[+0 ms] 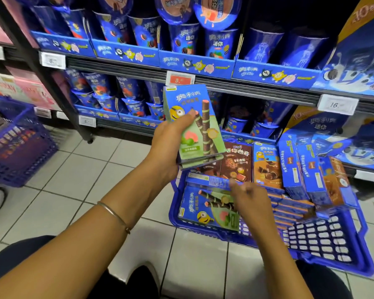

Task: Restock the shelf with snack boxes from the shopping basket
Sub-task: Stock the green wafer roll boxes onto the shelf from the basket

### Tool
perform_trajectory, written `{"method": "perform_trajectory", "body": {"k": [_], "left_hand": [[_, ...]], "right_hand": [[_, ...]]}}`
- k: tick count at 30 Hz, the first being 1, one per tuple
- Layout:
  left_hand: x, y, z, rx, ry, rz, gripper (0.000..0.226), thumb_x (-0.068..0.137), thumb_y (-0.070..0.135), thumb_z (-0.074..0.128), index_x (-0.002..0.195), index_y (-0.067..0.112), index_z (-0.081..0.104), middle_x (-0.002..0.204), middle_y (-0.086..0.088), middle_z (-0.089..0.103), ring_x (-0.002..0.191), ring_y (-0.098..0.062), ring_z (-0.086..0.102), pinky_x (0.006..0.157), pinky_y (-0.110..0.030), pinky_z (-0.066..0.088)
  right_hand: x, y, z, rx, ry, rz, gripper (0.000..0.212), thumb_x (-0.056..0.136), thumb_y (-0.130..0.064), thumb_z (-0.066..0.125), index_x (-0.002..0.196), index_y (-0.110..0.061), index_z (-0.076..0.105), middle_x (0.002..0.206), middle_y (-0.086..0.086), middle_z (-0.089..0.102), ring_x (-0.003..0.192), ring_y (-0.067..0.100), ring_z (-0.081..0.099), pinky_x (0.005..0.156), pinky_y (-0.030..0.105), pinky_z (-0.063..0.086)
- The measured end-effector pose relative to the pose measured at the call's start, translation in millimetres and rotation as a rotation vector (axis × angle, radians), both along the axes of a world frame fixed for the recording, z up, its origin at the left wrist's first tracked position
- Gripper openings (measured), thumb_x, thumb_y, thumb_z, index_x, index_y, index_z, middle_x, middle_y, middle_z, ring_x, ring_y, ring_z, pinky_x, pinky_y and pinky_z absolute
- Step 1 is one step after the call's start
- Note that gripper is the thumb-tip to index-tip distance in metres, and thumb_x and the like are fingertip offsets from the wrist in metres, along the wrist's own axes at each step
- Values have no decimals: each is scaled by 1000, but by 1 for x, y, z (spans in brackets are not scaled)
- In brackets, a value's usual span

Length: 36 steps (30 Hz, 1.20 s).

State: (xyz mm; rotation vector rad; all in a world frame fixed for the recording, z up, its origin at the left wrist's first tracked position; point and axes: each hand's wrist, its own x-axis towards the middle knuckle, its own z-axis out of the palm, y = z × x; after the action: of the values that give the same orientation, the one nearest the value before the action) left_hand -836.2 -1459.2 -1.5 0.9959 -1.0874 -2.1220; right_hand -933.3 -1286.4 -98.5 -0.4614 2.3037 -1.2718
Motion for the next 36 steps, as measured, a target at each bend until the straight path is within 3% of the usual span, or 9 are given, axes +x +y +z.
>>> {"method": "perform_trajectory", "body": {"k": [4,8,13,15,19,23,27,33,36], "left_hand": [[3,2,1,86,-31,-20,19,96,28,73,108,13,75,108,-13,81,101,-36,78,69,-41,65],[5,8,2,92,-71,-47,36,96,35,73,123,11,74,109,-13,81,99,-36,79,75,-45,66],[5,8,4,123,-57,-48,42,98,49,69,123,16,75,108,-10,81,96,-33,80,71,-48,67],[6,7,4,131,-66,-35,47,98,55,65,125,18,74,108,-10,81,96,-33,80,74,-49,66],[8,5,7,169,-13,0,49,102,57,57,125,17,73,107,-12,81,91,-32,81,61,-48,66],[10,1,10,194,19,44,35,105,48,58,109,18,75,95,-10,82,76,-29,81,51,-44,63],[8,3,9,155,-15,70,29,105,42,57,99,19,73,83,-5,82,65,-24,79,45,-38,59],[3,5,4,66,-100,84,29,105,41,58,107,16,74,98,-10,82,73,-25,80,53,-37,63],[0,8,1,30,-131,69,36,104,45,59,119,15,73,102,-10,82,86,-30,81,65,-42,66]], "right_hand": [[6,25,-40,242,105,10,36,82,-46,78,77,-21,53,78,-4,64,75,18,61,57,31,40],[12,26,-54,195,-50,-14,41,83,-40,80,98,-19,47,100,2,65,90,24,62,63,33,44],[2,29,-44,170,-135,-29,32,88,-28,78,109,-14,58,105,2,71,94,22,67,71,34,54],[0,32,-31,100,-246,-52,25,88,-22,78,105,-15,62,101,3,74,93,24,72,81,42,59],[-6,37,12,-95,-354,4,21,86,-9,77,100,-16,65,82,-7,77,71,12,75,56,23,55],[-18,37,48,-363,-347,-156,19,86,-7,73,102,-16,68,90,5,77,67,12,73,55,25,54],[-28,28,75,-681,-353,-405,48,85,-8,70,129,-17,57,113,13,73,84,21,71,82,42,56],[-10,-5,96,-906,-355,-401,23,89,1,64,107,-12,60,96,5,75,80,19,75,61,32,60],[-4,-21,98,-928,-446,-320,16,92,-1,62,103,-13,62,94,6,76,81,21,75,64,37,63]]}}
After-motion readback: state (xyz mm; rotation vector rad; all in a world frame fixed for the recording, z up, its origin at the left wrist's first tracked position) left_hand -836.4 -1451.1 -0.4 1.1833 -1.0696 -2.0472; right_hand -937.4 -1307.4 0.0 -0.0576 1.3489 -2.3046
